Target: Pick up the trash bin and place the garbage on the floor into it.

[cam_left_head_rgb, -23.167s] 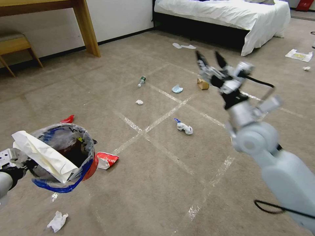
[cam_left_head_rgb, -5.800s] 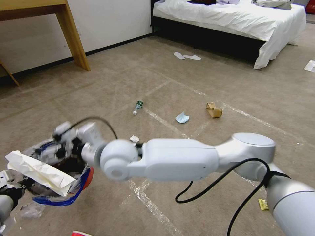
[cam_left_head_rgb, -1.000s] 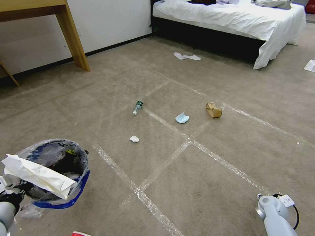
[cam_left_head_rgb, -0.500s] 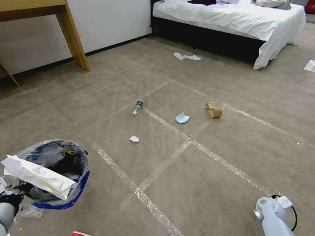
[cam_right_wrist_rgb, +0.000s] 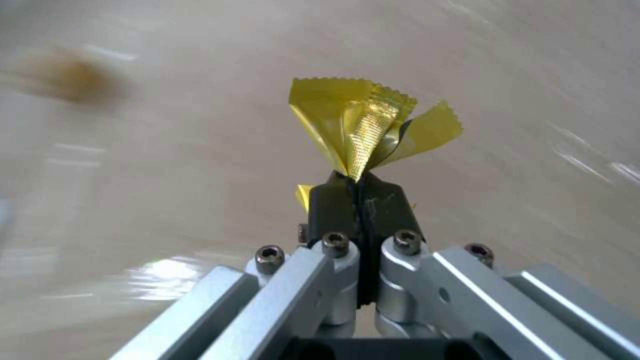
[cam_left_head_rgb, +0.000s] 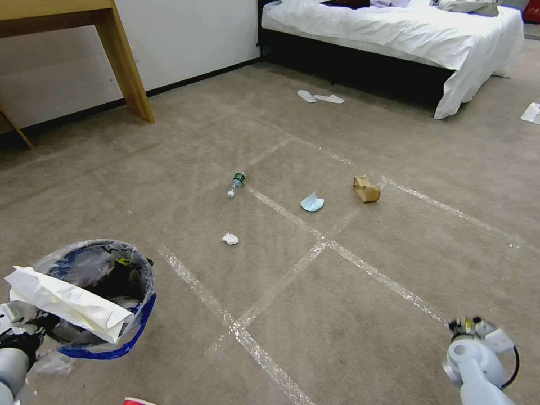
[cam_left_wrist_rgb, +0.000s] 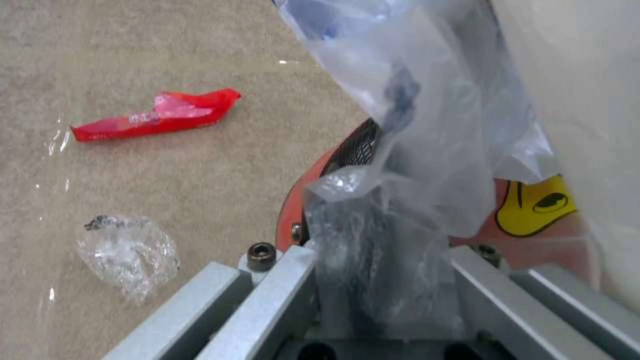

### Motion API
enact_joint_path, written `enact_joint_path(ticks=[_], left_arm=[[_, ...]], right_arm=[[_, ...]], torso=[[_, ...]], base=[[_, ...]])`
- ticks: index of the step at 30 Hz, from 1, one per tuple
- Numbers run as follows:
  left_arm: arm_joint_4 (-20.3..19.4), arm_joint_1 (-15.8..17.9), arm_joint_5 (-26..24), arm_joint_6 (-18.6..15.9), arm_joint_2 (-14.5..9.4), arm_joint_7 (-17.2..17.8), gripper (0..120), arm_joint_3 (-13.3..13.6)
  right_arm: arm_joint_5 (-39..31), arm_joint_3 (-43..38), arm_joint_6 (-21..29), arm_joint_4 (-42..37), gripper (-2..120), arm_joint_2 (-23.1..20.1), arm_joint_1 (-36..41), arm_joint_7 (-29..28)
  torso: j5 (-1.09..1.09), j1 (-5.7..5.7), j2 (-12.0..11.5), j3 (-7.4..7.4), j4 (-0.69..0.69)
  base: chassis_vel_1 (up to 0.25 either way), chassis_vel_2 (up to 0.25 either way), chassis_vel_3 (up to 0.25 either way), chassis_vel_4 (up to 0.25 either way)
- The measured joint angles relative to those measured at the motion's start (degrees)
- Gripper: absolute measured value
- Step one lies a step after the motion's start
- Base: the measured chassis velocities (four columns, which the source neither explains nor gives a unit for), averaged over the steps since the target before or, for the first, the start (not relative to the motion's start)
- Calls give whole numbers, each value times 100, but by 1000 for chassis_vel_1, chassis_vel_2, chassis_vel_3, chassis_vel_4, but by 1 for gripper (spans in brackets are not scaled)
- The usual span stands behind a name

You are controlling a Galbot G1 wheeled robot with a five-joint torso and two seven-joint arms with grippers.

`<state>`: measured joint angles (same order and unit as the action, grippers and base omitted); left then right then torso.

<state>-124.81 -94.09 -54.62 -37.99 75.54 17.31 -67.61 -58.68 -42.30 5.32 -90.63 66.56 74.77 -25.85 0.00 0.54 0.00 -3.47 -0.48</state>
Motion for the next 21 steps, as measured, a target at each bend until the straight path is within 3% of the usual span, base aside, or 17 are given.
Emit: enact_joint_path(ticks=[1, 2, 5, 6, 8, 9, 10, 11, 12, 14, 16, 17, 19, 21], left_arm=[[0, 0, 0, 0, 0, 0, 0, 0], [-13, -4, -19, -14, 6, 16, 0, 21], [-25, -3, -34, -22, 11, 29, 0, 36], [-38, 5, -69, -44, 26, 51, 0, 71], [-39, 8, -80, -53, 33, 61, 0, 87], [-43, 9, -94, -71, 40, 86, 0, 109], [-48, 10, -96, -76, 44, 101, 0, 126], [-48, 10, -96, -76, 44, 101, 0, 126], [-62, -6, -115, -95, 39, 104, 0, 151], [-68, -16, -123, -105, 34, 112, 0, 156], [-125, -54, -145, -121, 12, 120, 0, 156], [-125, -54, -145, -121, 12, 120, 0, 156], [-158, -72, -156, -138, 13, 122, 0, 158], [-163, -71, -161, -143, 14, 123, 0, 159]], right_arm=[[0, 0, 0, 0, 0, 0, 0, 0], [2, 272, -120, -650, 0, -310, 82, 218], [2, 415, -179, -971, 0, -495, 101, 324], [-12, 857, -245, -1702, 0, -926, 70, 500], [-21, 1012, -252, -1888, 0, -1040, 30, 542], [-88, 1473, -274, -2412, 0, -1384, -193, 621], [-200, 1924, -282, -2821, 0, -1681, -508, 646], [-200, 1924, -282, -2821, 0, -1681, -508, 646], [-457, 2663, -302, -3309, 0, -2155, -1084, 726], [-592, 2999, -298, -3492, 0, -2358, -1359, 759], [-1176, 4865, -307, -3998, 0, -2932, -2934, 837], [-1176, 4865, -307, -3998, 0, -2932, -2934, 837], [-1597, 6760, -462, -4064, 0, -2695, -4993, 974], [-1644, 7090, -538, -4017, 0, -2561, -5403, 1040]], torso=[[0, 0, 0, 0, 0], [3, 0, 0, 0, 0], [-1, 0, 1, 1, 2], [-9, 0, 0, 0, 1], [-7, -1, 0, 0, 1], [5, 0, 0, -1, 0], [0, -1, 1, 0, 0], [0, -1, 1, 0, 0], [-4, 0, 0, 0, 3], [-4, 0, 0, -1, 4], [1, -1, 0, 0, 0], [1, -1, 0, 0, 0], [0, 0, 0, -1, 1], [1, 0, 0, -1, 1]], base=[[0, 0, 0, 0], [0, 0, 0, 0], [0, 0, 0, 0], [0, 0, 0, 0], [0, 0, 0, 0], [0, 0, 0, 0], [0, 0, 0, 0], [0, 0, 0, 0], [0, 0, 0, 0], [0, 0, 0, 0], [0, 0, 0, 0], [0, 0, 0, 0], [0, 0, 0, 0], [0, 0, 0, 0]])
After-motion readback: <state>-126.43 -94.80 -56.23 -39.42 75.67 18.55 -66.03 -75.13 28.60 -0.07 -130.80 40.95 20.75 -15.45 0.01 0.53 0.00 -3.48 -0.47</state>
